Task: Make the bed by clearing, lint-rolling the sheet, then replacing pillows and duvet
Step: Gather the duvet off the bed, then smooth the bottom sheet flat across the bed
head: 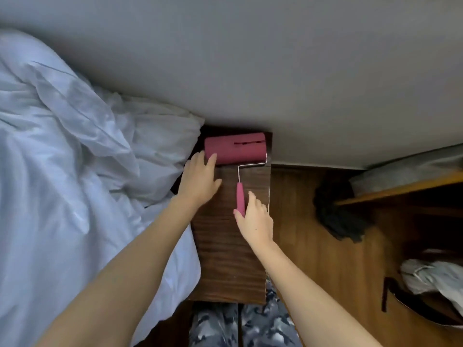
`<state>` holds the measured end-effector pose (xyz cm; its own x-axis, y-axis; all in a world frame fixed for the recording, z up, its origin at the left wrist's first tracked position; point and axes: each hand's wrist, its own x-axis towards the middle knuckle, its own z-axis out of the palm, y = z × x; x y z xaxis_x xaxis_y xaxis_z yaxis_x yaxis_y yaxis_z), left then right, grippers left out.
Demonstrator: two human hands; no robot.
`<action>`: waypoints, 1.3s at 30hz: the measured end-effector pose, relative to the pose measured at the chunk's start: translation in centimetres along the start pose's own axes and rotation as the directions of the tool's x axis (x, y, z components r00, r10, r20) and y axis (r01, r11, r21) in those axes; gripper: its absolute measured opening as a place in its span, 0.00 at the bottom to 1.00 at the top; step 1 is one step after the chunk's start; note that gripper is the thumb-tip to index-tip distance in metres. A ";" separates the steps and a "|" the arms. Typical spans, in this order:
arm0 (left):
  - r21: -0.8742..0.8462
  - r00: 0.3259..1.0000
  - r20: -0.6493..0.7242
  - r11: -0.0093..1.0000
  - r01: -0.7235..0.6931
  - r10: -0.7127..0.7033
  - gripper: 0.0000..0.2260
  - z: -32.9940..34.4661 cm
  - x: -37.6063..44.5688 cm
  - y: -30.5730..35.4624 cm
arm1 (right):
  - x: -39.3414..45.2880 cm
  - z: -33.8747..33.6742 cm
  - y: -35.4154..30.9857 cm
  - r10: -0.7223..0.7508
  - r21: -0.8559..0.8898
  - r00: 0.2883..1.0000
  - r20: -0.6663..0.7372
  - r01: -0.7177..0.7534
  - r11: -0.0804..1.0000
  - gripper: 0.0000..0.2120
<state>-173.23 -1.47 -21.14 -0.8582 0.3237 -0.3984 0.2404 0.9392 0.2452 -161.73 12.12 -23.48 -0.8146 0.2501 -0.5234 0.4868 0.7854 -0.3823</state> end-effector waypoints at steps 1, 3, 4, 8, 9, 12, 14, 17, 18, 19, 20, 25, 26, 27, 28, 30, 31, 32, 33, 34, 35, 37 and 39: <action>0.029 1.000 -0.001 0.999 -0.015 0.015 0.33 0.5 0.9 -0.3 | 0.4 0.8 0.2 -0.002 -0.017 1.000 0.004 0.002 1.000 0.32; 0.087 0.998 -0.017 0.995 -0.051 0.053 0.35 1.4 2.8 -0.7 | 1.1 2.2 0.6 -0.006 -0.053 1.000 -0.014 0.005 0.999 0.31; 0.112 0.997 -0.030 0.991 -0.070 0.074 0.37 1.7 3.7 -0.8 | 1.4 2.6 0.7 -0.011 -0.074 0.999 -0.037 0.008 0.997 0.30; 0.147 0.993 -0.053 0.984 -0.098 0.107 0.37 2.4 6.7 -0.8 | 2.1 3.7 1.3 -0.082 -0.185 0.994 -0.069 0.068 0.980 0.27; 0.152 0.995 -0.056 0.985 -0.078 0.088 0.37 2.4 6.7 -0.6 | 2.2 3.7 1.4 -0.094 -0.207 0.994 -0.056 0.080 0.975 0.27; 0.157 0.999 -0.023 0.987 0.031 -0.028 0.37 2.8 4.5 0.0 | 1.9 3.5 1.8 -0.074 -0.225 0.996 -0.039 0.064 0.972 0.28; 0.124 0.992 -0.004 0.985 0.123 -0.124 0.37 3.6 2.2 0.3 | 1.7 3.1 2.4 -0.083 -0.233 0.996 -0.035 0.072 0.970 0.28; 0.088 0.970 0.014 0.966 0.242 -0.244 0.39 4.8 -0.4 0.2 | 1.7 2.5 3.6 -0.135 -0.306 0.991 0.016 0.133 0.943 0.29; 0.091 0.963 0.011 0.960 0.267 -0.269 0.40 5.1 -1.0 0.0 | 1.8 2.3 3.7 -0.150 -0.325 0.988 0.030 0.151 0.933 0.28; 0.093 0.958 0.003 0.954 0.285 -0.287 0.40 5.3 -1.6 -0.1 | 1.6 2.0 3.7 -0.155 -0.329 0.987 0.041 0.160 0.931 0.28; 0.091 0.954 -0.009 0.950 0.299 -0.299 0.40 5.3 -2.3 -0.1 | 1.4 1.6 3.6 -0.159 -0.320 0.986 0.044 0.165 0.933 0.28; -0.060 0.943 -0.047 0.943 0.327 -0.330 0.33 5.2 -8.6 2.5 | -1.6 -0.6 3.6 -0.297 -0.250 0.952 0.070 0.305 0.919 0.29; -0.115 0.938 -0.051 0.935 0.335 -0.342 0.32 5.2 -10.6 3.5 | -2.5 -1.2 3.8 -0.326 -0.245 0.942 0.081 0.336 0.909 0.28; -0.174 0.931 -0.047 0.921 0.349 -0.362 0.30 5.1 -12.8 4.8 | -3.7 -1.9 4.1 -0.351 -0.238 0.931 0.096 0.364 0.900 0.27; -0.238 0.920 -0.037 0.898 0.371 -0.390 0.29 5.0 -15.1 6.1 | -5.0 -2.7 4.6 -0.375 -0.223 0.920 0.116 0.392 0.893 0.25; -0.372 0.890 -0.031 0.832 0.411 -0.454 0.25 5.3 -20.2 8.7 | -7.8 -4.2 5.6 -0.442 -0.170 0.882 0.165 0.467 0.868 0.23; -0.431 0.872 -0.028 0.793 0.430 -0.488 0.24 5.4 -22.8 10.1 | -9.3 -4.9 6.2 -0.479 -0.151 0.856 0.196 0.509 0.848 0.22; -0.481 0.850 -0.020 0.750 0.453 -0.526 0.23 5.6 -25.6 11.6 | -11.0 -5.7 7.0 -0.515 -0.142 0.827 0.227 0.551 0.822 0.21; -0.522 0.824 -0.008 0.706 0.479 -0.566 0.22 5.9 -28.3 13.1 | -12.6 -6.3 7.7 -0.544 -0.137 0.798 0.260 0.589 0.797 0.20; -0.556 0.793 0.012 0.655 0.512 -0.609 0.21 6.5 -31.1 14.5 | -14.3 -6.7 8.6 -0.565 -0.134 0.769 0.298 0.620 0.773 0.19; -0.587 0.757 0.034 0.600 0.544 -0.653 0.21 7.2 -33.9 15.9 | -16.1 -7.1 9.4 -0.580 -0.132 0.742 0.338 0.647 0.751 0.18; -0.646 0.674 0.073 0.479 0.594 -0.736 0.19 9.1 -39.4 18.3 | -19.4 -7.3 11.0 -0.596 -0.122 0.689 0.414 0.690 0.713 0.17; -0.694 0.563 0.104 0.346 0.632 -0.820 0.18 11.2 -44.4 20.4 | -22.7 -6.9 12.2 -0.607 -0.101 0.626 0.490 0.732 0.674 0.16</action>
<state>-125.09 4.59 -8.37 -0.6331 -0.5763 -0.5168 -0.7737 0.4496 0.4464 -139.46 19.98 -11.02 -0.6509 -0.5972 -0.4687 -0.3003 0.7696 -0.5635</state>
